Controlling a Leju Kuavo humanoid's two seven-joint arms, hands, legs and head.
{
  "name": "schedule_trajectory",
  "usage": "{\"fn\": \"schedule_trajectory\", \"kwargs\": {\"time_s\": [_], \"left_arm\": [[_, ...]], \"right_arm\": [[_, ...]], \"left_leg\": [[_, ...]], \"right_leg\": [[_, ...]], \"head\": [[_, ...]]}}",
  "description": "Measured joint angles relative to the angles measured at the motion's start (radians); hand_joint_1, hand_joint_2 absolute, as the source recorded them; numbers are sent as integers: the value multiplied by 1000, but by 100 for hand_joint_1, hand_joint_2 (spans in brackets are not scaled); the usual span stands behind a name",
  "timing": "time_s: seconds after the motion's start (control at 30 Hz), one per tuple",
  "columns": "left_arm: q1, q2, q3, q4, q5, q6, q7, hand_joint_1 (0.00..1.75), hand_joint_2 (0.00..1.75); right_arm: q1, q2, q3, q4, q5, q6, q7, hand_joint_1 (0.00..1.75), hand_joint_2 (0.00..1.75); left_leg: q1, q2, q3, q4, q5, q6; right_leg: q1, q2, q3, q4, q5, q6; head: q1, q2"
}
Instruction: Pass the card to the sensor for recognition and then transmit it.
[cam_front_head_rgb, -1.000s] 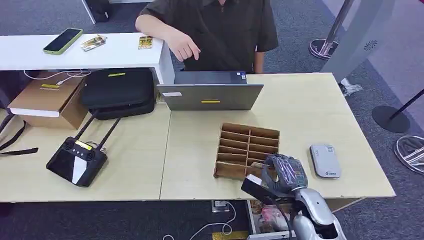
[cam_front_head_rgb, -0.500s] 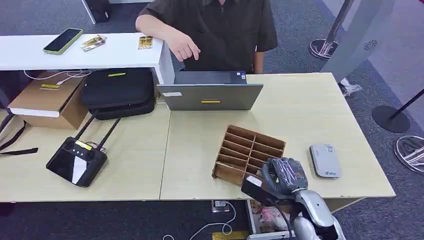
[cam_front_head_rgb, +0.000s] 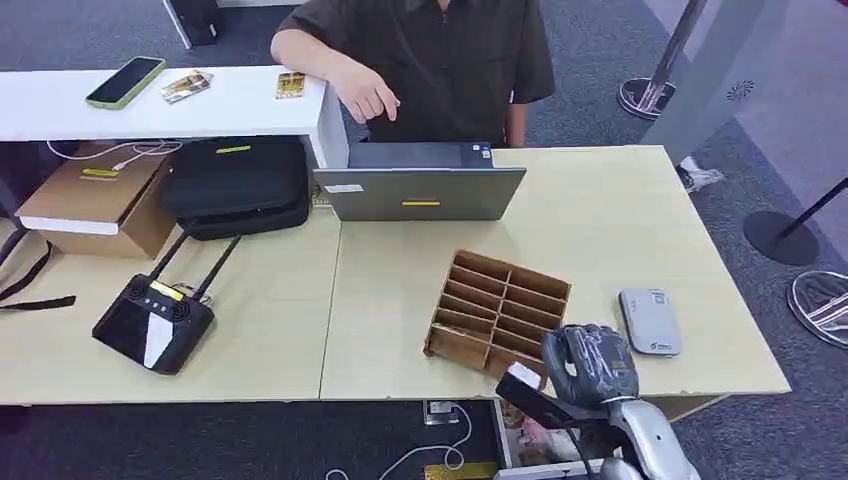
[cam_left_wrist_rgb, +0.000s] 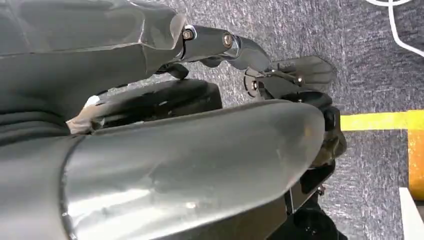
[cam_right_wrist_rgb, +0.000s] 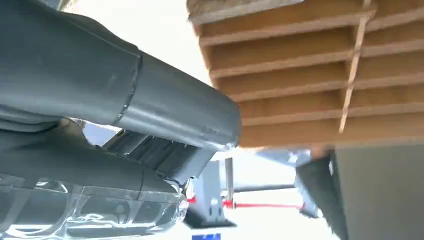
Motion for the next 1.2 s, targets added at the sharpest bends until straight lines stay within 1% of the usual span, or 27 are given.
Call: {"fn": "schedule_trajectory", "kwargs": {"time_s": [0.03,0.07,0.1,0.13,0.23,0.4,0.6,0.97,1.2], "left_arm": [[0,0,0,0,0,0,-1,0,0],[0,-1,0,0,0,0,-2,0,0],[0,-2,0,0,0,1,-2,0,0],[0,-2,0,0,0,2,-2,0,0],[0,-4,-1,0,0,2,-2,0,0],[-1,-4,-5,0,0,2,-2,0,0],[-1,-4,-17,0,0,3,-2,0,0],[-1,-5,-26,0,-5,3,-2,0,0],[-1,-5,-27,0,-6,3,-3,0,0]], "right_arm": [[4,3,-7,-11,7,-11,-2,175,0],[7,3,-14,-22,9,-21,-5,161,0],[10,5,-21,-34,14,-28,-8,3,0],[12,6,-27,-43,17,-33,-9,0,0],[20,11,-45,-67,17,-37,-14,0,0],[26,19,-54,-75,16,-9,-26,0,0],[28,28,-60,-74,3,13,-40,0,0],[28,49,-59,-50,-27,51,-40,0,0],[28,56,-59,-43,-31,55,-40,0,0]], "left_leg": [[0,0,0,0,0,0],[0,0,0,0,0,0],[0,0,0,0,0,0],[0,0,0,0,0,0],[0,0,0,0,0,0],[0,0,0,0,0,0],[0,0,0,0,0,0],[0,0,0,0,0,0],[0,0,0,0,0,0]], "right_leg": [[0,0,0,0,0,0],[0,0,0,0,0,0],[0,0,0,0,0,0],[0,0,0,0,0,0],[0,0,0,0,0,0],[0,0,0,0,0,0],[0,0,0,0,0,0],[0,0,0,0,0,0],[0,0,0,0,0,0]], "head": [[0,0],[0,0],[0,0],[0,0],[0,0],[0,0],[0,0],[0,0],[0,0]]}}
